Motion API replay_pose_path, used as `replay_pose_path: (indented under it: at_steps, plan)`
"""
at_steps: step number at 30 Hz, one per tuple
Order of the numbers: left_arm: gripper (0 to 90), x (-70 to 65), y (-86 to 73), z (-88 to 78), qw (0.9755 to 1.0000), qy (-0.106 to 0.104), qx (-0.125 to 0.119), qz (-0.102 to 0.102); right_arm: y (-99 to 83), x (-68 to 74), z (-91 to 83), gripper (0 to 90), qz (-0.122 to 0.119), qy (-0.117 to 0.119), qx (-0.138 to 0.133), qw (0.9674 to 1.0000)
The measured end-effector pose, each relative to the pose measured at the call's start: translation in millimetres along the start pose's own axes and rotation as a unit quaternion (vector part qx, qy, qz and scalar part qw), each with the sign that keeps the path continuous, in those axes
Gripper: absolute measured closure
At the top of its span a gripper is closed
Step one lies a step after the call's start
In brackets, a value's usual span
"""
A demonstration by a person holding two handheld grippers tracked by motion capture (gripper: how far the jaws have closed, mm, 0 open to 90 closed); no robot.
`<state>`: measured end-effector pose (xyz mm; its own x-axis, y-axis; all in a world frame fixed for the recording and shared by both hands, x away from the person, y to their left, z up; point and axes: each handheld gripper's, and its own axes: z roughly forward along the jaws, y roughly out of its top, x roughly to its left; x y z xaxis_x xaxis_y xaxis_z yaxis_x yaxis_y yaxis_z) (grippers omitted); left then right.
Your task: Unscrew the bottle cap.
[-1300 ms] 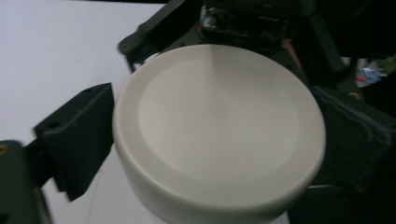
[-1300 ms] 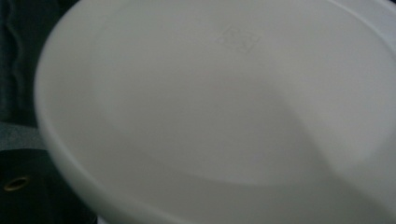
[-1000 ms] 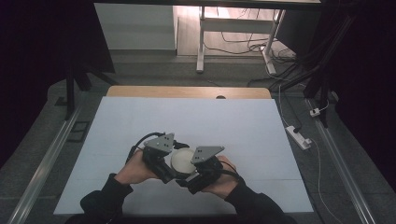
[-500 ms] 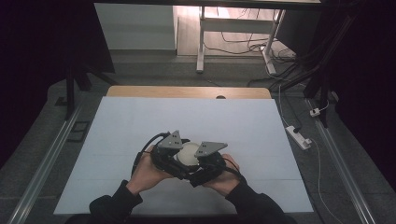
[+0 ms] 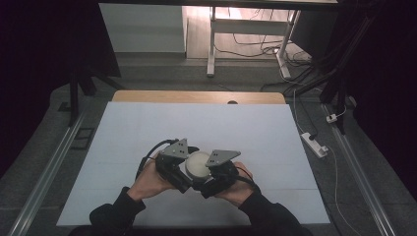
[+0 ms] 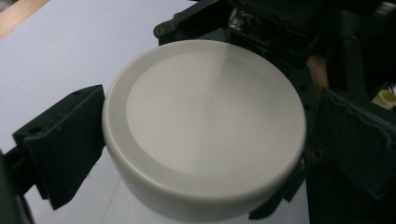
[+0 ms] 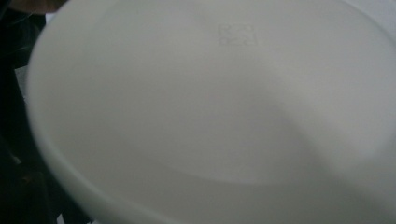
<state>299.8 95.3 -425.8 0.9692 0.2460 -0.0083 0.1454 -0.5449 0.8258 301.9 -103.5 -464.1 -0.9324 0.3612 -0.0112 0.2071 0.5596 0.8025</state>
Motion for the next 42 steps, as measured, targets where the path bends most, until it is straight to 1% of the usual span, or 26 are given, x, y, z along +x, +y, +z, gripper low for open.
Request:
replay_pose_path:
  at_steps: [1, 2, 4, 5, 6, 7, 8, 9, 10, 11, 12, 13, 15, 17, 18, 19, 22, 24, 25, 26, 27, 28, 29, 30, 33, 42]
  plan:
    - [0.0, 0.0, 0.0, 0.0, 1.0000, 0.000, 0.000, 0.000, 0.0, 0.0, -0.3, 6.5, -0.002, 0.003, 0.000, 1.0000]
    - [0.0, 0.2, 0.1, -1.8, 1.0000, -0.001, 0.002, 0.009, 0.0, 0.0, -0.3, 6.5, -0.002, 0.003, 0.000, 1.0000]
    - [0.3, 0.0, -0.2, -3.9, 0.9998, -0.008, 0.003, 0.020, 0.4, 1.7, -0.4, 6.5, -0.009, 0.016, -0.001, 0.9998]
    - [0.3, 0.4, -0.4, -4.8, 0.9996, -0.010, 0.005, 0.027, 0.4, 1.7, -0.4, 6.5, -0.009, 0.016, -0.001, 0.9998]
    - [1.4, 0.1, -0.8, -5.1, 0.9995, -0.014, 0.003, 0.030, 1.3, 4.5, -0.2, 6.5, -0.014, 0.028, -0.001, 0.9995]
    - [1.9, 0.6, -1.6, -5.9, 0.9990, -0.024, 0.001, 0.037, 1.9, 6.2, -0.1, 6.5, -0.022, 0.031, -0.001, 0.9993]
    - [1.9, 0.3, -2.5, -6.3, 0.9987, -0.034, -0.004, 0.039, 1.9, 6.2, -0.1, 6.5, -0.022, 0.031, -0.001, 0.9993]
    - [2.2, 0.5, -3.3, -6.7, 0.9982, -0.041, -0.007, 0.043, 2.7, 8.6, -0.1, 6.5, -0.025, 0.037, 0.000, 0.9990]
    - [3.5, 0.7, -4.3, -7.4, 0.9975, -0.051, -0.008, 0.049, 4.1, 12.2, -0.2, 6.5, -0.036, 0.047, -0.002, 0.9983]
    - [4.3, 0.5, -4.7, -7.6, 0.9971, -0.058, -0.010, 0.048, 4.9, 14.3, -0.2, 6.5, -0.038, 0.050, -0.002, 0.9980]
    - [5.4, 0.5, -4.7, -7.6, 0.9971, -0.058, -0.010, 0.048, 5.4, 15.6, -0.1, 6.5, -0.042, 0.053, -0.003, 0.9977]
    - [7.1, 0.3, -4.9, -8.0, 0.9966, -0.064, -0.012, 0.050, 5.8, 17.1, -0.2, 6.5, -0.041, 0.054, -0.002, 0.9977]
    - [7.3, -0.2, -4.8, -8.4, 0.9963, -0.068, -0.010, 0.052, 5.9, 18.0, -0.1, 6.5, -0.045, 0.055, -0.002, 0.9974]
    - [7.4, -0.3, -4.8, -8.3, 0.9965, -0.066, -0.009, 0.051, 5.9, 18.0, 0.0, 6.5, -0.046, 0.055, -0.002, 0.9975]
    - [7.5, -0.2, -5.2, -7.5, 0.9971, -0.062, -0.010, 0.044, 5.6, 17.6, 0.2, 6.5, -0.044, 0.052, -0.001, 0.9977]
    - [7.6, -0.2, -5.2, -7.5, 0.9971, -0.062, -0.010, 0.044, 5.6, 17.6, 0.2, 6.5, -0.044, 0.052, -0.001, 0.9977]
    - [7.7, 0.2, -4.5, -5.7, 0.9981, -0.050, -0.004, 0.035, 4.9, 16.1, 1.0, 6.5, -0.040, 0.044, 0.002, 0.9982]
    - [7.9, 0.5, -3.8, -4.4, 0.9988, -0.041, -0.001, 0.025, 4.3, 14.9, 2.1, 6.5, -0.033, 0.034, 0.005, 0.9989]
    - [7.9, 0.5, -3.5, -3.7, 0.9992, -0.036, -0.001, 0.018, 4.3, 14.9, 2.1, 6.5, -0.033, 0.034, 0.005, 0.9989]
    - [7.9, 0.4, -2.5, -2.5, 0.9997, -0.025, 0.003, 0.008, 4.0, 13.5, 2.5, 6.5, -0.028, 0.024, 0.006, 0.9993]
    - [8.0, 0.0, -2.0, -1.6, 0.9998, -0.019, 0.003, 0.003, 3.6, 12.5, 2.7, 6.5, -0.025, 0.022, 0.006, 0.9994]
    - [8.0, 0.0, -2.0, -1.6, 0.9998, -0.019, 0.003, 0.003, 3.3, 11.8, 2.8, 6.5, -0.020, 0.020, 0.006, 0.9996]
    - [8.0, -0.6, -0.6, 0.1, 0.9999, -0.008, 0.006, -0.007, 3.1, 11.3, 2.8, 6.5, -0.017, 0.017, 0.007, 0.9997]
    - [8.0, -0.6, -0.6, 0.1, 0.9999, -0.008, 0.006, -0.007, 2.9, 10.5, 2.9, 6.5, -0.017, 0.013, 0.007, 0.9997]
    - [8.1, -1.4, 0.7, 2.6, 0.9997, 0.005, 0.006, -0.021, 2.5, 9.3, 3.0, 6.5, -0.010, 0.007, 0.008, 0.9999]
    - [8.2, -3.6, 2.9, 1.4, 0.9996, 0.017, -0.002, -0.024, 1.3, 7.1, 2.5, 6.5, -0.007, 0.002, 0.006, 1.0000]
